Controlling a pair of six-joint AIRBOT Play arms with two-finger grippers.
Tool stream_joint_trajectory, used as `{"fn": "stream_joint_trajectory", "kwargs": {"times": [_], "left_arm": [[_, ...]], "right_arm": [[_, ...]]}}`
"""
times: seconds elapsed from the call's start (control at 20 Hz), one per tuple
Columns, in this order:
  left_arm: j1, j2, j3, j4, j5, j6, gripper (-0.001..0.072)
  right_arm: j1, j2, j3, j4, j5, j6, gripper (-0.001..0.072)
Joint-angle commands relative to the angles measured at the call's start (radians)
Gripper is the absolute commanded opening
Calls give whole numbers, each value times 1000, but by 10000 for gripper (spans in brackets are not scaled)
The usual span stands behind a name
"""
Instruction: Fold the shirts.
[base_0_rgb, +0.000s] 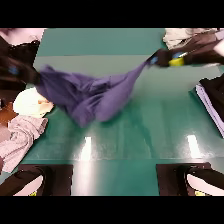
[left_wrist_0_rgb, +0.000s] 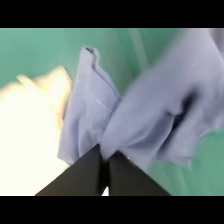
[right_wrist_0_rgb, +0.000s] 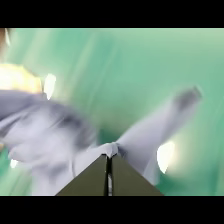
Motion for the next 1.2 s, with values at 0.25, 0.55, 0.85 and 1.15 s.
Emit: {"fn": "stream_joint_trajectory", "kwargs": {"times": [0.25,0.55,0.85,1.15], "left_arm": [[0,47,579,-348,36,-30,27],[1,46,555,-542,63,-22,27],[0,38,247,-366,0,-11,27],[1,36,-379,-289,127,-11,27]], "right_arm": [[-222,319,337,-5,77,-1,14],[-453,384,439,-5,198,-1,14],[-567,209,495,35,320,49,14],[-321,-137,494,-64,381,56,15]]}}
